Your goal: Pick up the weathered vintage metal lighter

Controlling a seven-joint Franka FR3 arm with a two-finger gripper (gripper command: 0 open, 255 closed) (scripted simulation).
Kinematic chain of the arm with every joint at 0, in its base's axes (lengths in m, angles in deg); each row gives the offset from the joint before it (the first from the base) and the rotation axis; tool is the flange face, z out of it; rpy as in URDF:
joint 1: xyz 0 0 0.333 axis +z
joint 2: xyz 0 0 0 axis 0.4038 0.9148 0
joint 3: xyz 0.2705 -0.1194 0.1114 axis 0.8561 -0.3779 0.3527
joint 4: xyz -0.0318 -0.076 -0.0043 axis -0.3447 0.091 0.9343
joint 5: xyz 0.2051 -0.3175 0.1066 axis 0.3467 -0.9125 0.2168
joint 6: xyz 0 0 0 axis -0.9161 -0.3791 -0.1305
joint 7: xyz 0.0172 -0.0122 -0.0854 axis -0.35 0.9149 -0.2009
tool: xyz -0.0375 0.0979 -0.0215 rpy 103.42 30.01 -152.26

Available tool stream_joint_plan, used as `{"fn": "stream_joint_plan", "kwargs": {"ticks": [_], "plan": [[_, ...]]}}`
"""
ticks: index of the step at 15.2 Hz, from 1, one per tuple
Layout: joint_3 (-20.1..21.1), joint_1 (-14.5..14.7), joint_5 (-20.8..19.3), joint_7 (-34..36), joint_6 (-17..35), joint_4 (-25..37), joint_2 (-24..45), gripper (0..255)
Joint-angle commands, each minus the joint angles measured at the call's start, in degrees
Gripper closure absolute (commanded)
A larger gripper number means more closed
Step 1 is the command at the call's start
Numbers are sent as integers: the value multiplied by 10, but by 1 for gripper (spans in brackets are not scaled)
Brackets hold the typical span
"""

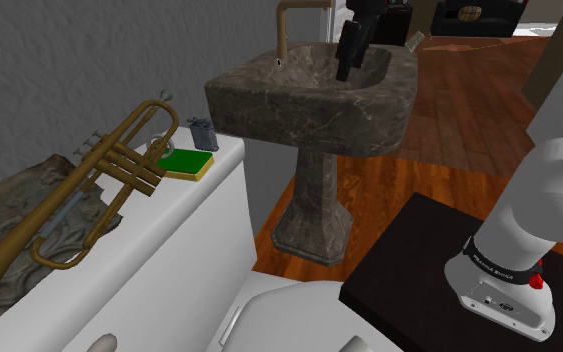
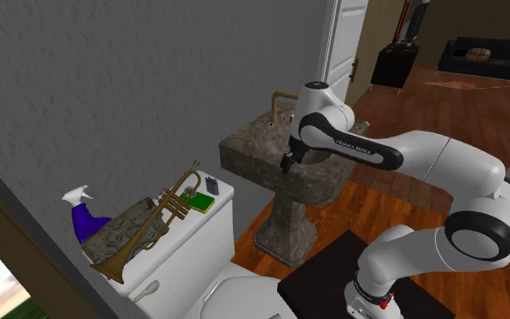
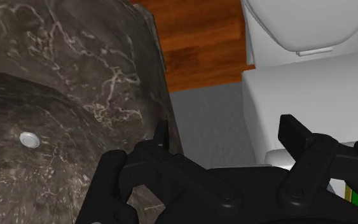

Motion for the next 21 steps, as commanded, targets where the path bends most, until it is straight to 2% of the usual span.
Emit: {"fn": "stream_joint_plan", "kwargs": {"ticks": [1, 7, 13, 17, 21], "plan": [[17, 2, 0, 11, 6, 35, 48, 0], [68, 12, -12, 50, 9, 140, 178, 0], [114, 31, -49, 96, -9, 272, 320, 0], [138, 59, -87, 128, -38, 382, 426, 0], [151, 105, -132, 154, -85, 523, 544, 0]]}}
